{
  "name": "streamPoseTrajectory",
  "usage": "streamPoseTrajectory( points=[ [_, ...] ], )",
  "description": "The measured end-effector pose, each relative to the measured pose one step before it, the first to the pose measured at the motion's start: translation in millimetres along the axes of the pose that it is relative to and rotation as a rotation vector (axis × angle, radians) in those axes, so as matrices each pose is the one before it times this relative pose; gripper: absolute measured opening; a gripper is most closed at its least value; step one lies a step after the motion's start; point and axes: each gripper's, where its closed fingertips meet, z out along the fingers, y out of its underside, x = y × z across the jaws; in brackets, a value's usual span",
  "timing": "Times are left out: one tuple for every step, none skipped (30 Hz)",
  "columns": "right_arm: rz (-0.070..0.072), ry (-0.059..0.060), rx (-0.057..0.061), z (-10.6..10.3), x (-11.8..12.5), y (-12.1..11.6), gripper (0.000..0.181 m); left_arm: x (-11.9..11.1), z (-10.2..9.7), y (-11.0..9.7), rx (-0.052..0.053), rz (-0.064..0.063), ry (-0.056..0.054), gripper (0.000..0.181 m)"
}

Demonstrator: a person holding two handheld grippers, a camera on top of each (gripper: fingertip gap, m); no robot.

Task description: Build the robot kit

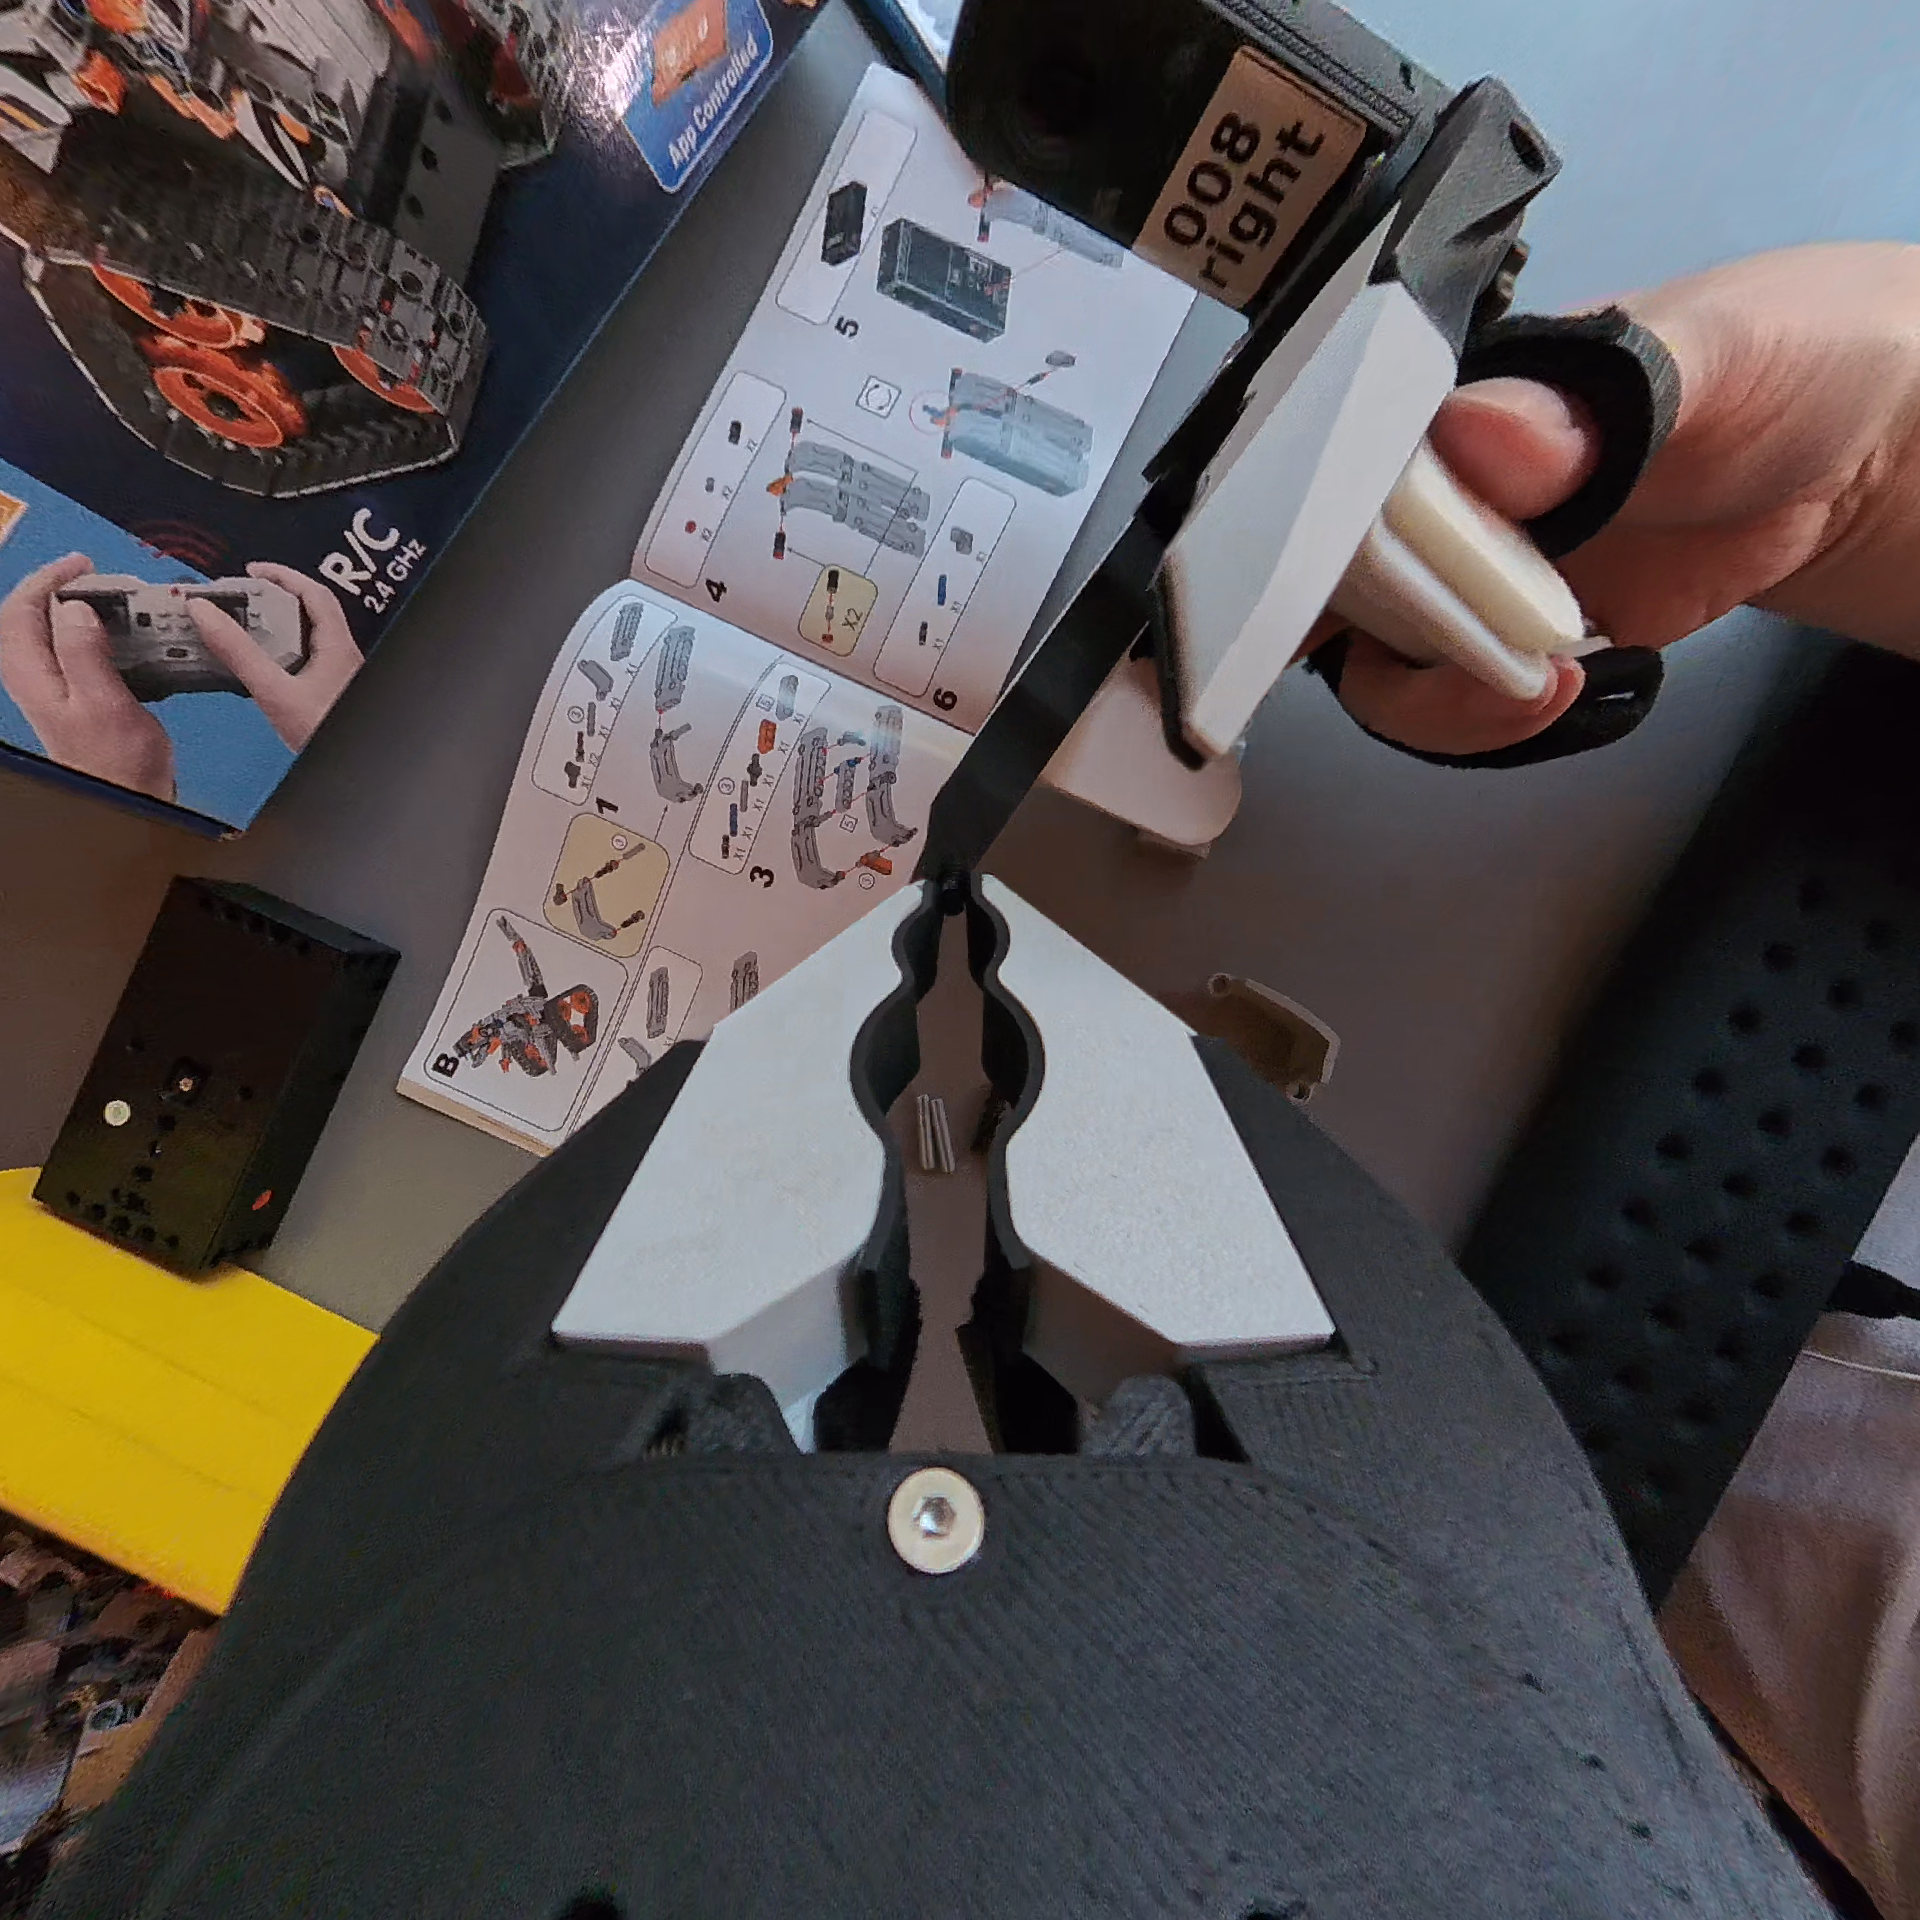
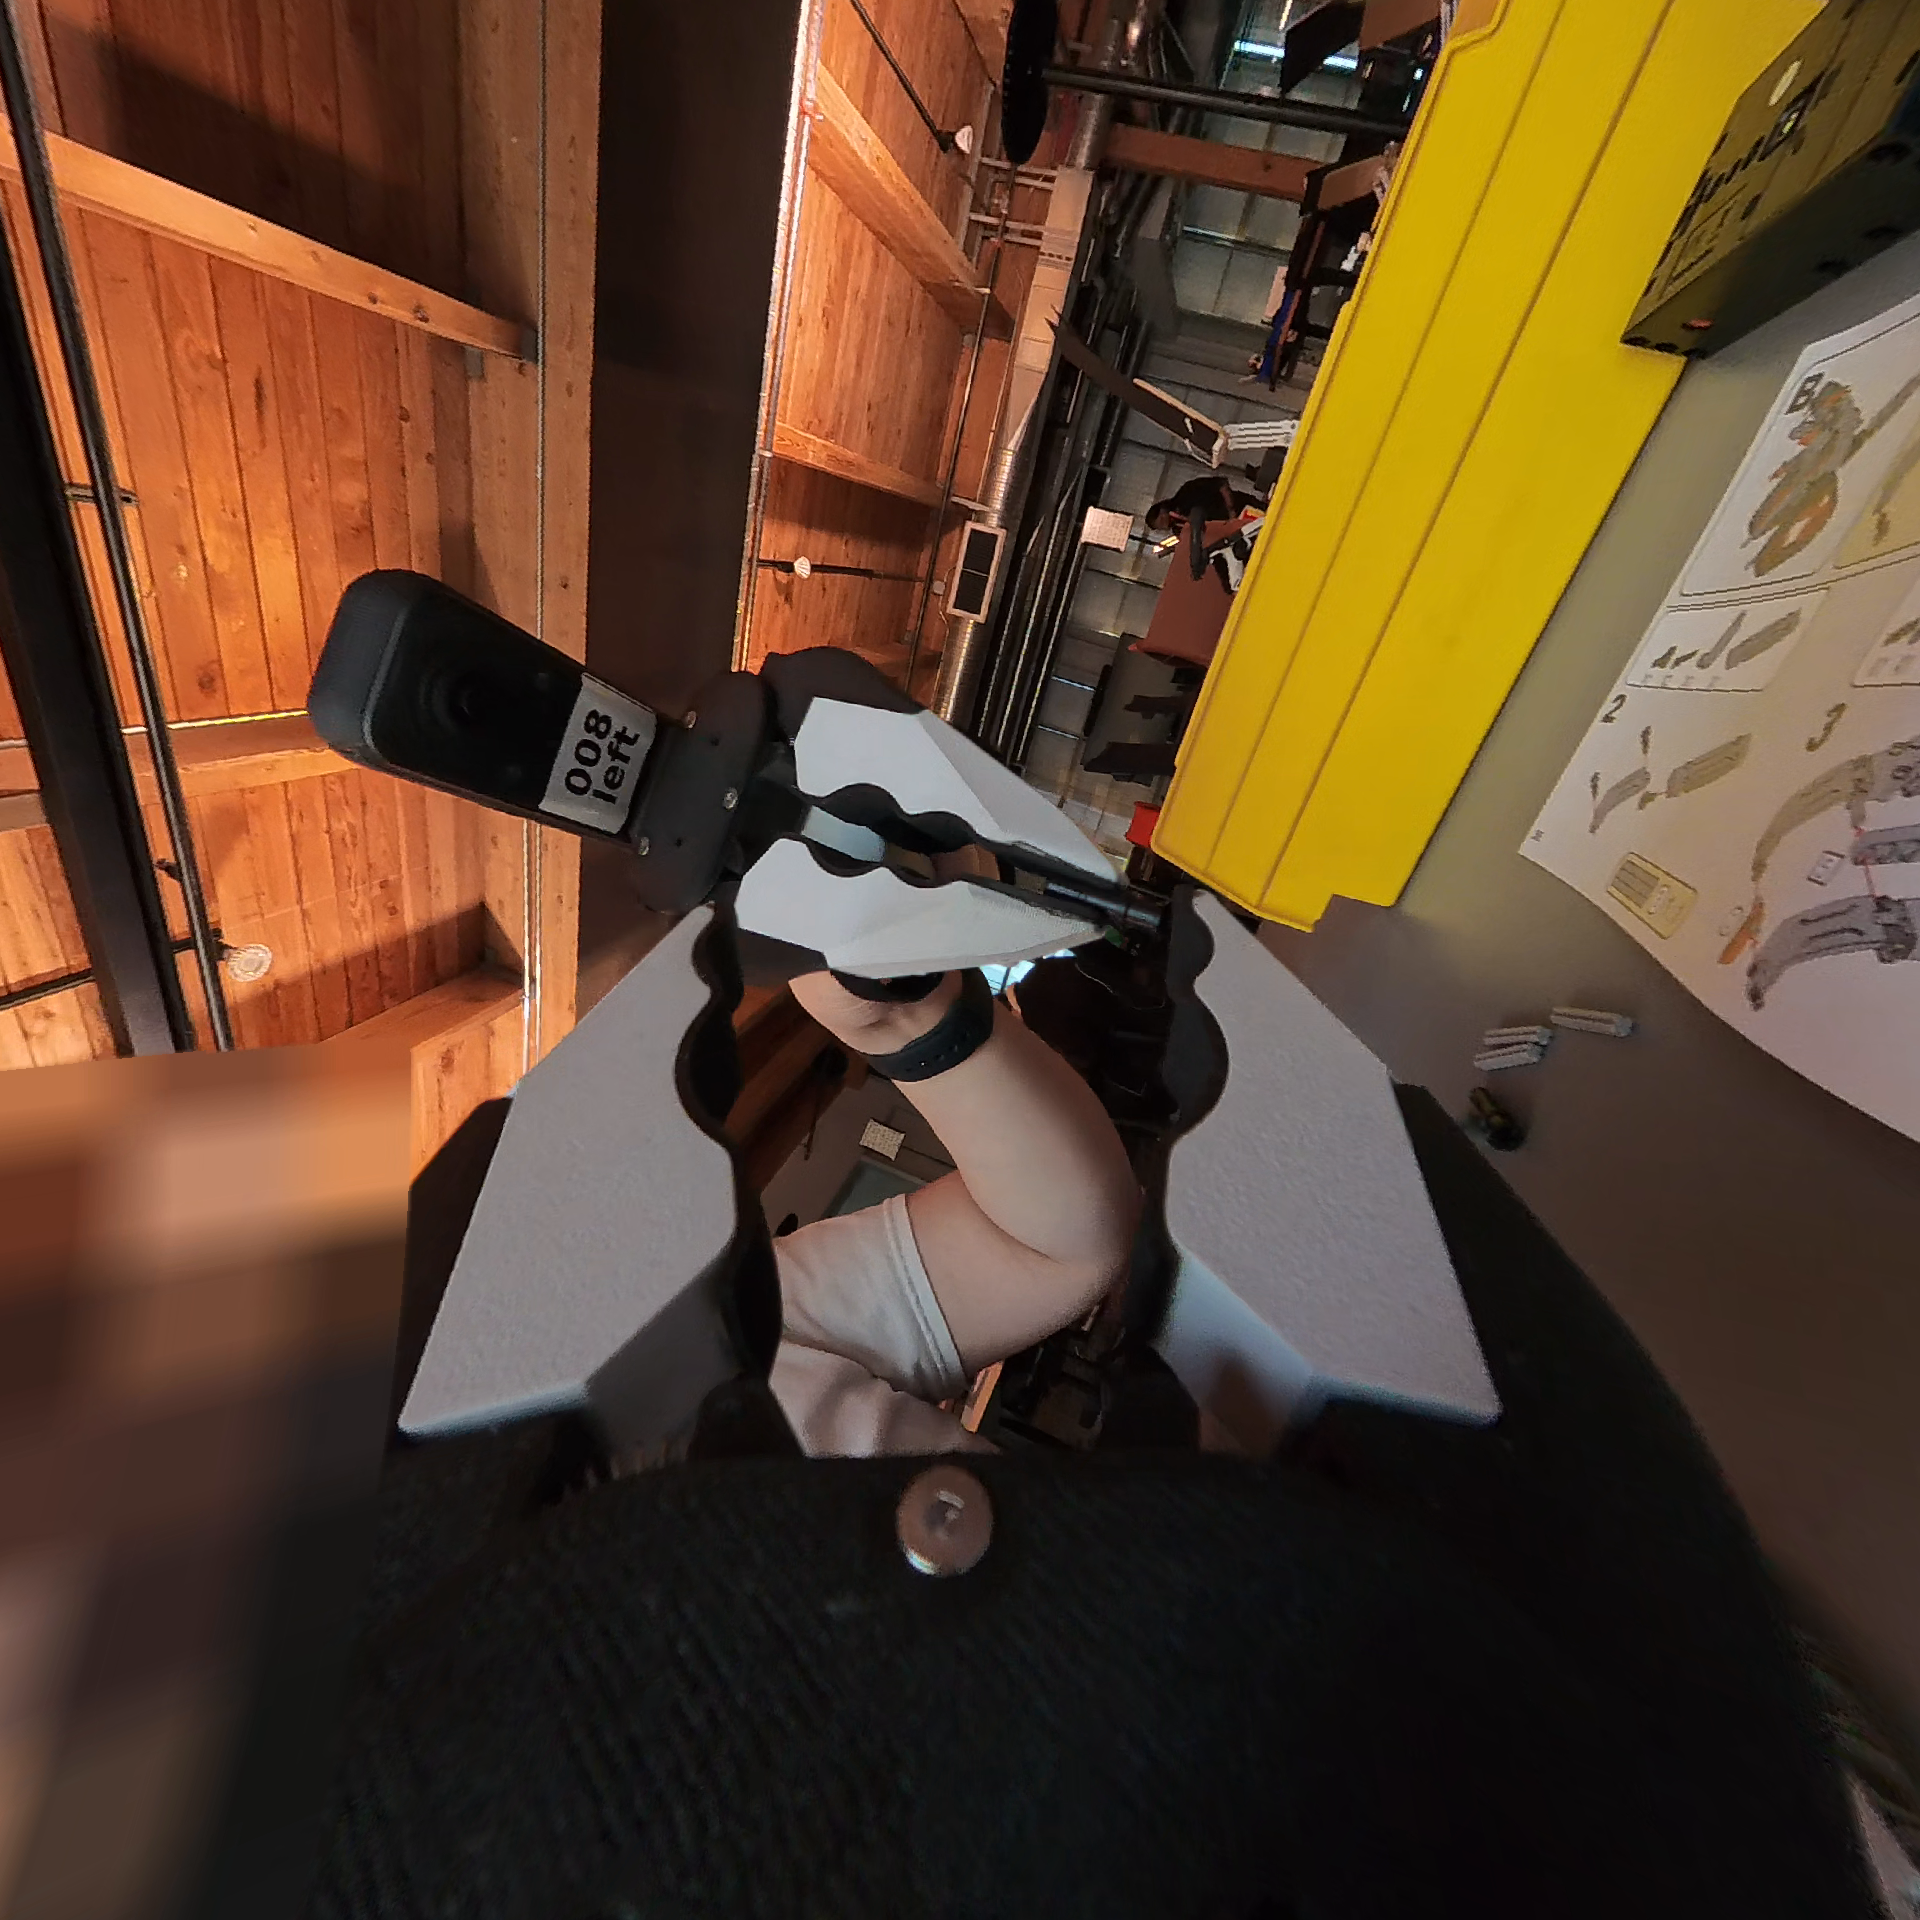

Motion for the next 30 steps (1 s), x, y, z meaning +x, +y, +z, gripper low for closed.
streamPoseTrajectory(
  points=[
    [-0.0001,0.0095,-0.0014,0.11,2.04,0.3,0.083,0.46,1.88,-0.66,0.0002,-0.0004,0.0057,0.003],
    [0.0029,0.0053,-0.003,0.28,1.52,0.63,0.086,-1.17,1.59,0.8,-0.0092,-0.0024,-0.0054,0.003],
    [0.0025,0.0012,-0.002,0.33,0.84,0.53,0.089,-2.38,1.33,1.91,-0.0165,0.0032,-0.0148,0.003],
    [0.0023,-0.0022,0.0027,0.24,0.05,-0.22,0.09,-1.35,1.34,1.96,-0.015,0.0089,-0.0108,0.003],
    [0.0029,0.0005,0.0025,0.23,0.39,-0.19,0.091,0.36,1.43,1.31,-0.0115,0.0085,-0.0003,0.003],
    [-0.001,0.0033,-0.0013,0.26,0.61,0.38,0.093,0.74,1.48,0.54,-0.0062,0.005,0.0041,0.003],
    [-0.0055,0.0068,-0.0048,0.26,1.07,0.79,0.094,0.18,1.56,0.17,-0.0036,0.0019,0.0022,0.003],
    [-0.0064,0.0086,-0.0052,0.35,1.24,0.72,0.095,-0.22,1.54,0.47,-0.0048,-0.0017,0.0025,0.003],
    [-0.0007,0.0066,-0.0041,0.24,1.14,0.56,0.097,0.01,1.57,1.04,-0.008,-0.0023,0.0031,0.003],
    [0.0019,0.0038,-0.0008,0.07,0.95,0.21,0.098,-0.01,1.52,0.87,-0.0063,0.0001,0.0019,0.003],
    [0.0014,0.0064,-0.0022,0.04,1.64,0.6,0.099,0.1,1.48,1.16,-0.0088,0.0011,0.0027,0.003],
    [0.0017,0.0064,-0.0042,0.16,1.72,0.72,0.099,0.31,1.53,1.5,-0.0116,-0.0019,0.005,0.003],
    [0.003,0.0002,-0.0035,0.43,0.8,0.68,0.098,0.55,1.64,1.25,-0.0113,-0.0026,0.0072,0.004],
    [0.0076,0.0044,-0.0019,0.2,1.29,0.53,0.099,-0.08,1.46,0.9,-0.0081,-0.0009,0.0035,0.004],
    [0.0011,0.0049,0.0025,-0.16,1.32,-0.19,0.098,-0.1,1.12,0.22,-0.0022,0.0003,0.0022,0.004],
    [0.0042,0.0037,0.0026,-0.42,0.8,-0.34,0.098,-0.07,0.91,-0.02,0.0011,0.001,0.0024,0.004],
    [0.0038,0.0018,0.0034,-0.55,0.43,-0.53,0.098,-0.03,0.76,-0.18,0.0034,0.0013,0.0018,0.004],
    [0.0023,0.0022,0.0019,-0.47,0.44,-0.37,0.098,0.12,0.6,-0.09,0.0049,0.0004,0.002,0.004],
    [0.004,0.0011,0.0015,-0.28,0.49,-0.14,0.098,0.27,0.42,0.05,0.0038,-0.0013,0.0037,0.004],
    [0.0037,0.0017,0.0011,-0.17,0.64,-0.1,0.098,0.43,0.54,0.25,0.0018,-0.0024,0.0045,0.006],
    [0.0032,0.0016,0.0011,-0.04,0.77,0.06,0.098,0.27,0.47,0.16,0.0014,-0.0015,0.0032,0.007],
    [0.0051,-0.0005,0.0018,0.06,0.44,0.03,0.098,-0.01,0.4,0.09,0.0021,-0.0006,0.0009,0.009],
    [0.0054,-0.0008,0.002,0.07,0.39,0.0,0.098,0.02,0.47,0.17,0.0011,-0.0002,0.0007,0.011],
    [0.0063,-0.0018,0.0014,-0.01,0.3,-0.04,0.098,-0.07,0.35,0.19,0.0,0.0004,-0.0003,0.012],
    [0.0063,-0.0039,0.0021,-0.06,-0.15,-0.03,0.098,-0.35,0.17,0.09,0.0006,0.0012,-0.002,0.013],
    [0.0047,-0.0077,0.0014,-0.05,-0.85,0.03,0.096,-0.13,0.12,-0.02,0.0011,0.0007,-0.0007,0.015],
    [0.0078,-0.0103,-0.0007,0.19,-1.52,0.2,0.1,0.66,0.08,0.06,0.0006,-0.0014,0.0047,0.017],
    [0.0043,-0.0085,0.0008,0.21,-1.48,0.16,0.097,1.06,0.17,-0.37,0.0023,-0.0048,0.0081,0.019],
    [-0.0002,-0.0048,0.0006,0.33,-1.05,0.27,0.097,0.55,-0.17,-0.9,0.0071,-0.0102,0.0085,0.022],
    [-0.0037,0.0006,-0.0022,0.34,-0.51,0.67,0.097,0.69,-0.28,-0.77,0.0068,-0.011,0.011,0.024]
  ],
)
